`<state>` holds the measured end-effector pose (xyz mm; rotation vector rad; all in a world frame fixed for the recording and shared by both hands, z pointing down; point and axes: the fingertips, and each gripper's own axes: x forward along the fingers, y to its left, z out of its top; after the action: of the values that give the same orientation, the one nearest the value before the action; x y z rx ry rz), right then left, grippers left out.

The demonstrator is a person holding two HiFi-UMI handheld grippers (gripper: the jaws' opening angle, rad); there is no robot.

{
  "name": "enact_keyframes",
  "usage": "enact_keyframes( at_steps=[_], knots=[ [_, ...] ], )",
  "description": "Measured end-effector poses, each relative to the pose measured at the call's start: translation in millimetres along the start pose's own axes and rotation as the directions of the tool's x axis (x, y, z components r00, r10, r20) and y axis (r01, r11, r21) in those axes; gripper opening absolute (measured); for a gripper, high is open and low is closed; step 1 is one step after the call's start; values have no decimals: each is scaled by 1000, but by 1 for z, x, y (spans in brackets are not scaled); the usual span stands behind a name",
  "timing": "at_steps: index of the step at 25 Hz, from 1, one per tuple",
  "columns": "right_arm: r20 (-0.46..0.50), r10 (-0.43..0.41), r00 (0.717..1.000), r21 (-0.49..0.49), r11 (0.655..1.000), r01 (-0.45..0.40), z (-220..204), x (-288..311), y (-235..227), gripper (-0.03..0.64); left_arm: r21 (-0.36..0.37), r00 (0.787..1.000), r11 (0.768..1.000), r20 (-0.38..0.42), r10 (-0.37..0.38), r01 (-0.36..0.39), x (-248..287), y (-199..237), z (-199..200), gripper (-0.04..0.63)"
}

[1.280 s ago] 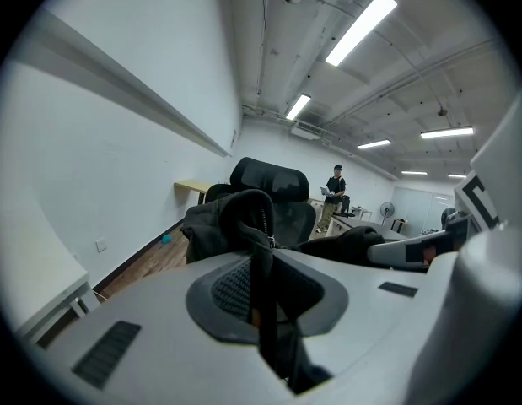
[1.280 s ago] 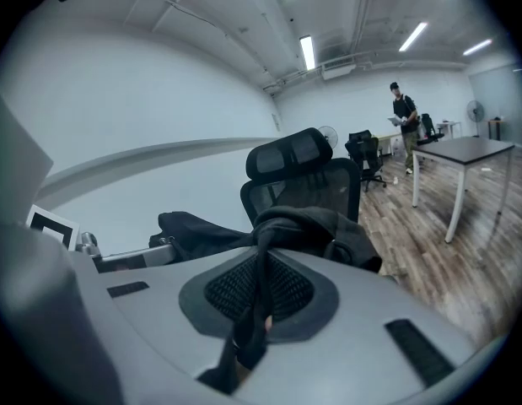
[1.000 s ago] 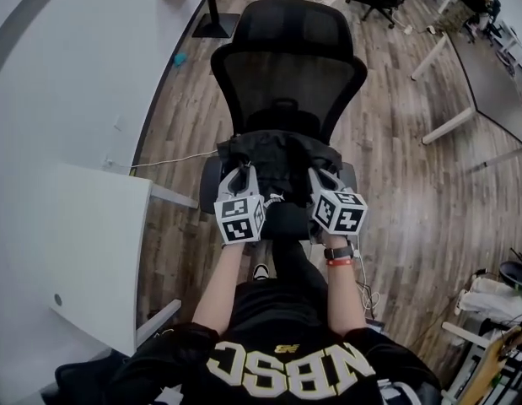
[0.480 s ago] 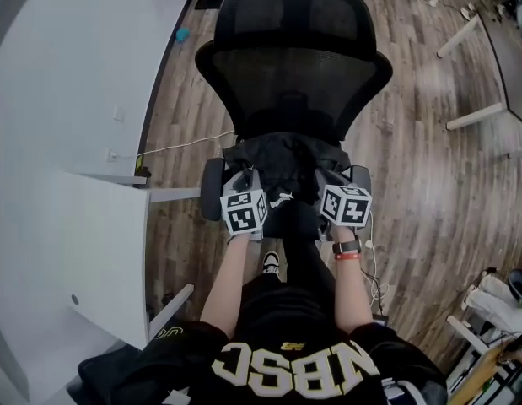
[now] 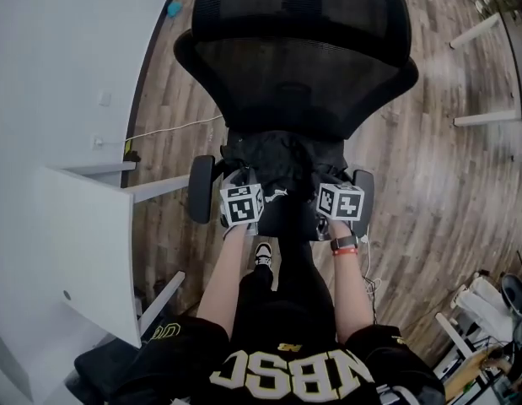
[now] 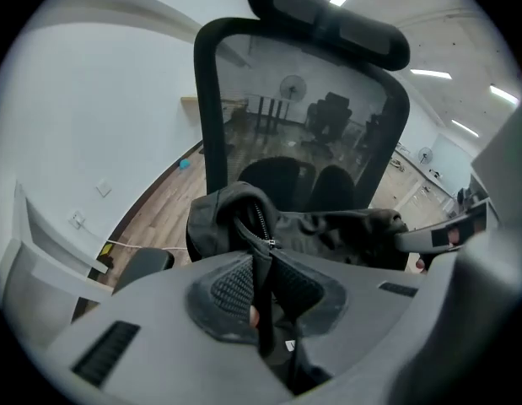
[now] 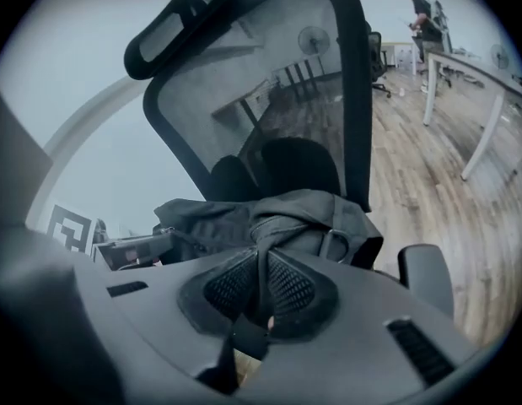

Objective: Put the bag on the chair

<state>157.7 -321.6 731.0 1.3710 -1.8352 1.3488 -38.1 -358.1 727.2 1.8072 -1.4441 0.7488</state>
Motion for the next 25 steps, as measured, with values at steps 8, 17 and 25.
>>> enact_keyframes(
  at_steps=[8, 17, 25],
  knots=[
    [-42, -59, 997, 94, 994, 62, -26, 76, -37, 46, -19, 992, 998, -116, 51, -53, 64, 19, -54, 40],
    [-81, -136, 987, 38, 990, 139, -37, 129, -71, 61, -71, 981, 992, -171, 91, -104, 118, 35, -88, 126],
    [-113, -224, 968, -95, 972, 214, -37, 154, -106, 105, -11, 975, 1000, -219, 24, -27, 156, 51, -100, 266]
  ],
)
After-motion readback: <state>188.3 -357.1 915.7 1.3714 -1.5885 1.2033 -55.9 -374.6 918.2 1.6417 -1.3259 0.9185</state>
